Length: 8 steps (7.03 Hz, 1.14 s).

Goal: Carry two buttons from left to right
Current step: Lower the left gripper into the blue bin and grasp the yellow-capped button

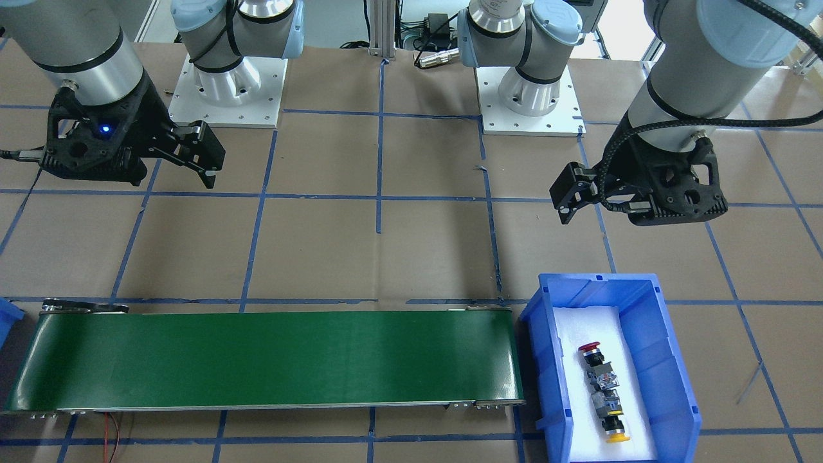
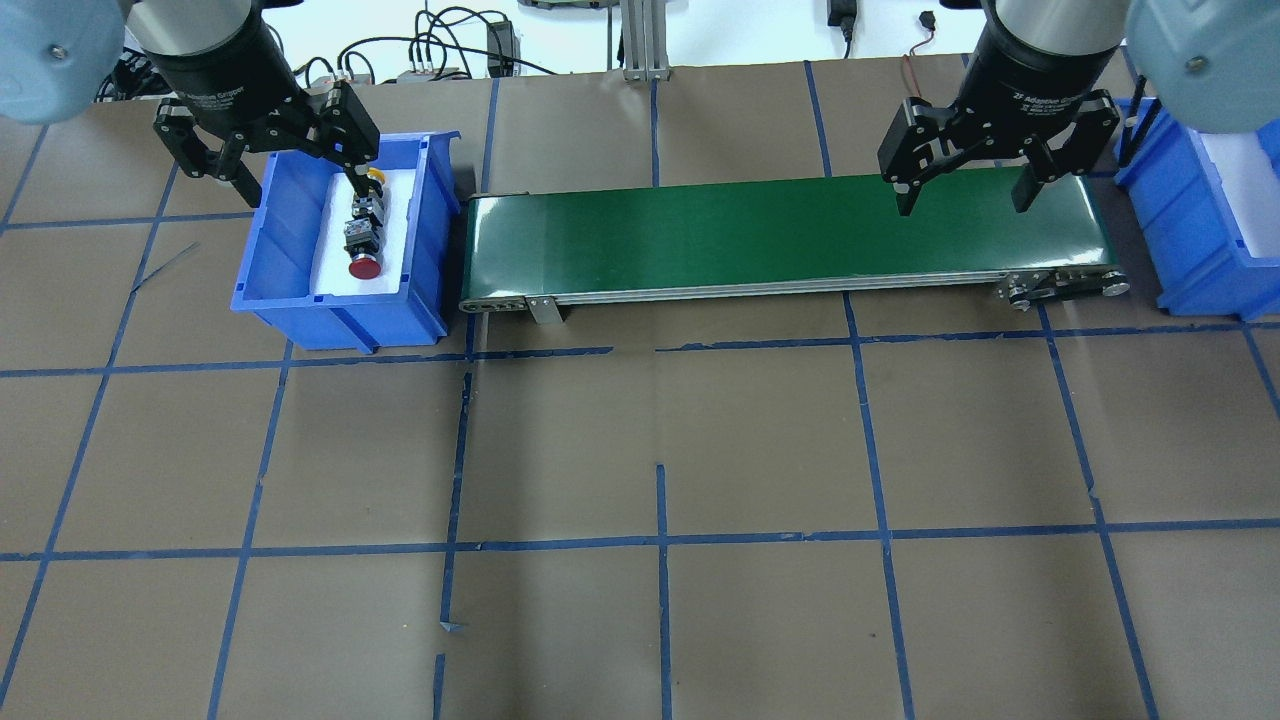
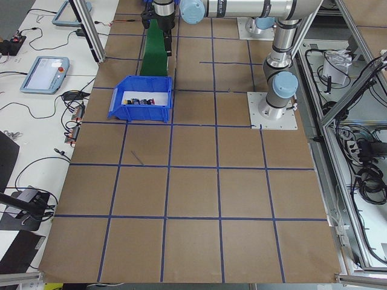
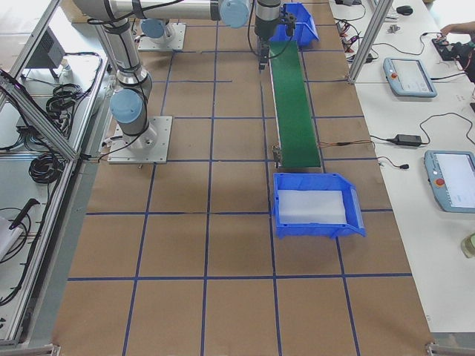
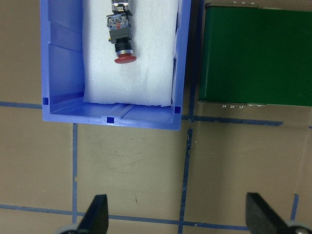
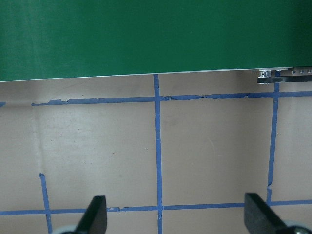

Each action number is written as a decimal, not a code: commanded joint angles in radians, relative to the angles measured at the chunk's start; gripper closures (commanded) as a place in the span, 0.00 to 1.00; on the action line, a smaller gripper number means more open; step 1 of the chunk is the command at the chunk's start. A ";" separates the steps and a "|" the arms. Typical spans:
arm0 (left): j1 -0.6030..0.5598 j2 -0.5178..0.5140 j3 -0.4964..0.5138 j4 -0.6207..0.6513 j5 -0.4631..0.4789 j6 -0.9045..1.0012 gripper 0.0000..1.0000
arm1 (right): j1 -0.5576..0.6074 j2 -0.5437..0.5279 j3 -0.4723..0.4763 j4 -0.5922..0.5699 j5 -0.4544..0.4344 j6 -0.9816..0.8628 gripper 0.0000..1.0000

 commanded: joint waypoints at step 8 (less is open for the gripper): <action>0.131 -0.458 0.150 0.391 -0.059 0.260 0.00 | 0.000 0.000 0.001 -0.001 0.000 -0.001 0.00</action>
